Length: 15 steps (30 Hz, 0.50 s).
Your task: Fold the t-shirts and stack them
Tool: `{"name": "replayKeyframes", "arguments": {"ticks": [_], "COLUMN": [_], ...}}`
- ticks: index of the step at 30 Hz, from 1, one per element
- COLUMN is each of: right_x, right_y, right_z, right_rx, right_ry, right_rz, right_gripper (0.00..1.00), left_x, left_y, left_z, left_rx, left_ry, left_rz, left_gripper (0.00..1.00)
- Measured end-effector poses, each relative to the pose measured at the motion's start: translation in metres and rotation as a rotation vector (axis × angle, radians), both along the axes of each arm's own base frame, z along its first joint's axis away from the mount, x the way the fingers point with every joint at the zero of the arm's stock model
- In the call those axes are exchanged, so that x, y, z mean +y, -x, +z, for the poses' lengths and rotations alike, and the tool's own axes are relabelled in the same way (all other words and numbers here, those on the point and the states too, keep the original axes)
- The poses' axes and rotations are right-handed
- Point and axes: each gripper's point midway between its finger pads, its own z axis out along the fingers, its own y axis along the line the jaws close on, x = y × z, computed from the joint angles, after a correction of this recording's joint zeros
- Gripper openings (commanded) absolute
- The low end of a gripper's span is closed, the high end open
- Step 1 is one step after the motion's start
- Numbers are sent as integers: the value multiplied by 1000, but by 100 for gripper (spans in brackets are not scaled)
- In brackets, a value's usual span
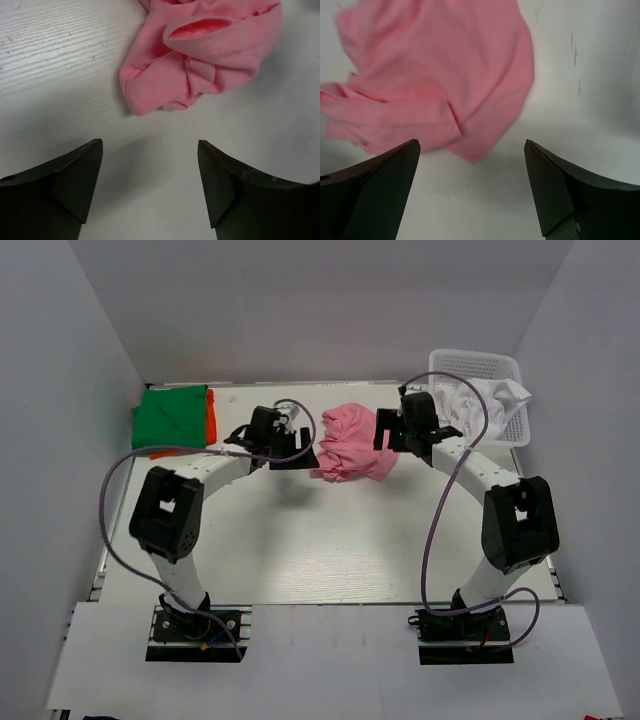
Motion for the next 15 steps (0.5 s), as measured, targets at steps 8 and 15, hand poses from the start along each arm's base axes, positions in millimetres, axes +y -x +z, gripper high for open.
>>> {"name": "replayKeyframes", "arguments": {"ticks": [8,15], "right_x": [-18,-1], "right_y": [52,48], "right_z": [-61,-45], "right_rx": [167,113], "right_ry": [-32,-114], "right_rz": [-70,-26], "right_gripper": [90,90], "left_x": [-16,-21], "left_y": [-6,-28], "left_z": [-64,-69], "left_rx": [86,55], "left_ry": [-180,-234], "left_rz": [-47,-42], "left_gripper": [70,29]}}
